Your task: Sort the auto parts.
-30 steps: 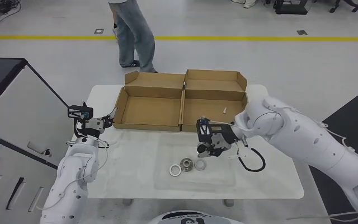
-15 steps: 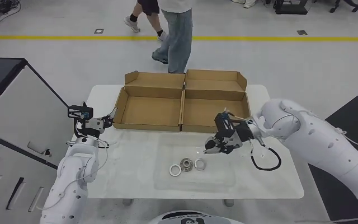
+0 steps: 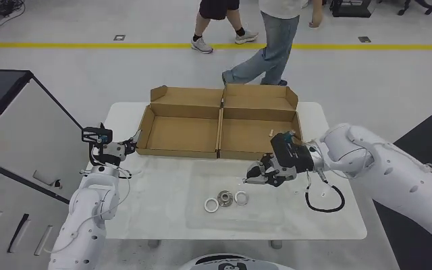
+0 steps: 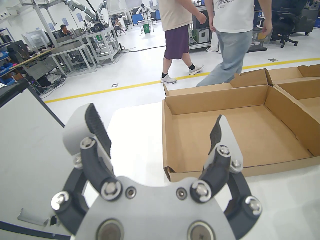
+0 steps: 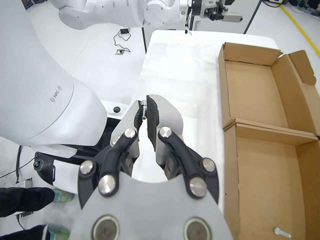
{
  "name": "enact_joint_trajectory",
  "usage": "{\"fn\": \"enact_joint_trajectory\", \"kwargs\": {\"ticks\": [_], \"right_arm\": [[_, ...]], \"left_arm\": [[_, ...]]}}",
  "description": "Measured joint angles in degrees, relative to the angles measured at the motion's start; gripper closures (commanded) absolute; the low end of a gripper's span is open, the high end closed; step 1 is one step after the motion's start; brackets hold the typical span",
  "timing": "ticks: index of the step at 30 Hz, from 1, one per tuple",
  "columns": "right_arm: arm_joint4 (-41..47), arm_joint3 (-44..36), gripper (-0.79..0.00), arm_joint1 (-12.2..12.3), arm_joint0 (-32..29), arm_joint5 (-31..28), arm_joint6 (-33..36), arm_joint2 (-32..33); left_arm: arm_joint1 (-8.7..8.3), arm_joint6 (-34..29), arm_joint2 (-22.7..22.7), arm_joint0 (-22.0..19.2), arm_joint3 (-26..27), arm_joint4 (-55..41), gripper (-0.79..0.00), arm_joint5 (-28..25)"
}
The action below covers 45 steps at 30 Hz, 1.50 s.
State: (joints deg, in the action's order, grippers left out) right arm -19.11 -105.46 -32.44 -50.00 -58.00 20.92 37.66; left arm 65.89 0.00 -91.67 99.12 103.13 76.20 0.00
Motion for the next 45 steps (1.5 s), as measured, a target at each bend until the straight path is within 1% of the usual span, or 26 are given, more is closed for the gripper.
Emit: {"fn": "enact_joint_trajectory", "kwargs": {"ticks": [3, 5, 9, 18, 21, 22, 24, 29, 38, 45], "right_arm": [[-5.98, -1.18, 0.0, 0.81, -0.03, 0.0, -7.84, -0.83], [-8.68, -1.29, 0.0, 0.97, 0.03, 0.0, -10.96, -1.05], [-7.22, -1.25, 0.0, 0.94, 0.03, 0.0, -9.46, -1.02], [-7.27, -1.25, 0.0, 0.94, 0.03, 0.01, -9.48, -1.01], [-9.3, -2.24, 0.0, 0.87, -0.3, 2.07, -8.22, -0.29], [-9.21, -2.3, 0.0, 0.81, -0.66, 2.04, -8.86, -0.04], [-6.61, -1.86, 0.0, 0.73, -0.98, 0.25, -11.5, 0.68], [-1.8, -3.21, 0.0, 0.55, -1.23, -0.01, -15.68, 1.15], [1.87, -6.32, 0.0, 0.15, 0.2, 0.0, -22.43, 0.26], [5.8, -9.63, 0.0, -0.91, 2.58, 0.0, -29.07, -1.52]], "left_arm": [[0.0, 0.0, 0.0, 0.0, 0.0, 0.0, -0.785, 0.0], [0.0, 0.0, 0.0, 0.0, 0.0, 0.0, -0.785, 0.0], [0.0, 0.0, 0.0, 0.0, 0.0, 0.0, -0.785, 0.0], [0.0, 0.0, 0.0, 0.0, 0.0, 0.0, -0.785, 0.0], [0.0, 0.0, 0.0, 0.0, 0.0, 0.0, -0.785, 0.0], [0.0, 0.0, 0.0, 0.0, 0.0, 0.0, -0.785, 0.0], [0.0, 0.0, 0.0, 0.0, 0.0, 0.0, -0.785, 0.0], [0.0, 0.0, 0.0, 0.0, 0.0, 0.0, -0.785, 0.0], [0.0, 0.0, 0.0, 0.0, 0.0, 0.0, -0.785, 0.0], [0.0, 0.0, 0.0, 0.0, 0.0, 0.0, -0.785, 0.0]]}}
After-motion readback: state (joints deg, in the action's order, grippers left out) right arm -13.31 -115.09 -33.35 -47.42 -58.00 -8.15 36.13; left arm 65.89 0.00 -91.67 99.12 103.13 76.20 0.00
